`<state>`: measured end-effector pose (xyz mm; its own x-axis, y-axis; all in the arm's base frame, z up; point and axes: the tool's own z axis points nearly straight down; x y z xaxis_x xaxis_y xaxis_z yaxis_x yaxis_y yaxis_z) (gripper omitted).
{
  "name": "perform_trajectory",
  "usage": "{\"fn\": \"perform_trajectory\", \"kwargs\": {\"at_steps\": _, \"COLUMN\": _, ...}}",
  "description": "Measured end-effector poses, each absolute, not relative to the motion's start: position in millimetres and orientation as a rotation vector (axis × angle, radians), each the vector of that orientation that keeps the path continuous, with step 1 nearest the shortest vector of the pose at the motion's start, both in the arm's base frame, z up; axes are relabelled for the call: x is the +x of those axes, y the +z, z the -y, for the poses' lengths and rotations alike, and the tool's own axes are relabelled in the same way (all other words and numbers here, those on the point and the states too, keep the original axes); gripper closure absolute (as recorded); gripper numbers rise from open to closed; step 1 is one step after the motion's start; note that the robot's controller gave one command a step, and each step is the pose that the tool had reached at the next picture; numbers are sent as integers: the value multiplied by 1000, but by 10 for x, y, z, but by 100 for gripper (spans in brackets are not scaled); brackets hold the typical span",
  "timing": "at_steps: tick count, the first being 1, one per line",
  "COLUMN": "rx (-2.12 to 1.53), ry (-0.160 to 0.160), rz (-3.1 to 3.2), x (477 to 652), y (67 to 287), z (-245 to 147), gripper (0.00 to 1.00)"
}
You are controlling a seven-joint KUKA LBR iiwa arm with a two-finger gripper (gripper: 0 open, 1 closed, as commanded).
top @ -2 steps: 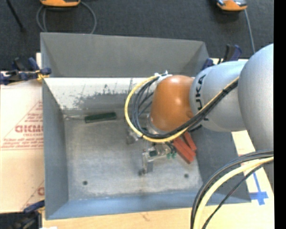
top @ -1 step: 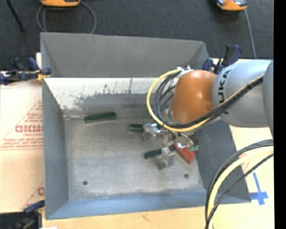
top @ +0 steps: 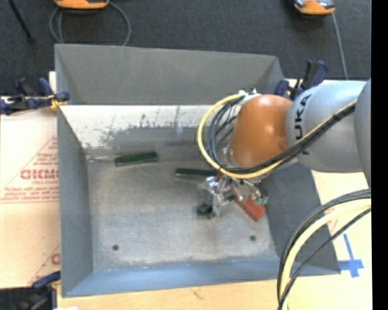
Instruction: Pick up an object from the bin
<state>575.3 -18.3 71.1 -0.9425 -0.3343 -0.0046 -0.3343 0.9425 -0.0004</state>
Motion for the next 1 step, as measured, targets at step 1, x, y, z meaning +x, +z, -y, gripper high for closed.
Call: {"fn": "perform_trajectory", "kwargs": {"at_steps": 1, "rx": -518, "ry": -6, "rz": -3085, "x": 5773, "y": 2281, "z": 280, "gripper": 100}}
